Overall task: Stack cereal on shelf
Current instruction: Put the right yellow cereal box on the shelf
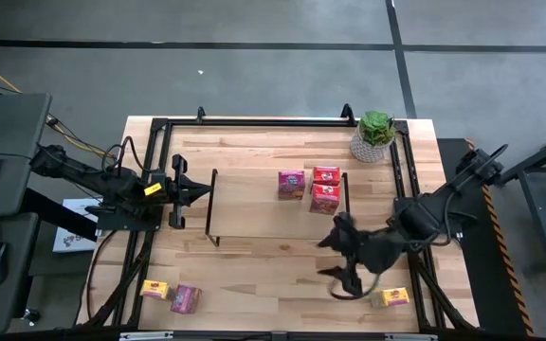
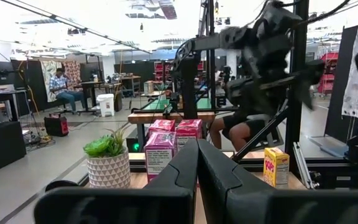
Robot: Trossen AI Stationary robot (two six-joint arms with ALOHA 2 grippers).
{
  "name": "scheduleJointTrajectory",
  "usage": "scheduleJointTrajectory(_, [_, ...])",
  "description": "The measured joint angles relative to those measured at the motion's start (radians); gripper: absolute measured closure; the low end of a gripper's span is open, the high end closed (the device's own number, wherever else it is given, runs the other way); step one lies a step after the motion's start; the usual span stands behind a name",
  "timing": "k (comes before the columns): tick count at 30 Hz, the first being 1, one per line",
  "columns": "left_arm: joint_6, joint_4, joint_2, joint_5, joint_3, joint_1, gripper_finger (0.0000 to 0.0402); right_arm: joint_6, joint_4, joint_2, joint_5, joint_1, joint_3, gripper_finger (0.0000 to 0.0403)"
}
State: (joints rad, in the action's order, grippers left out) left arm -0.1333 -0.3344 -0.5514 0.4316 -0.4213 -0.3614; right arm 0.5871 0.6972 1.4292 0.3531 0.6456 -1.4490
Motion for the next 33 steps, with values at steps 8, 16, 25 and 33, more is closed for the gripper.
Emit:
scheduleJointTrajectory(8, [0.000,0.001,0.000,0.000,0.000,0.000,0.0401,0.632,0.584,0.110,-0.057,0.101,-0.175,0.0099])
scheduleJointTrajectory(16, [0.001,0.002,0.000,0.000,0.000,0.000,0.0402,0.718,0.647,0.183,-0.270,0.218,-0.081,0.0099])
scheduleJointTrajectory(25, [0.000,0.002,0.000,0.000,0.000,0.000,0.0401,0.691,0.677,0.239,-0.482,0.235,-0.040,0.0099])
scheduleJointTrajectory(33, [0.000,0.006,0.000,0.000,-0.001,0.000,0.0401,0.696,0.663,0.240,-0.445,0.262,-0.040,0.0099])
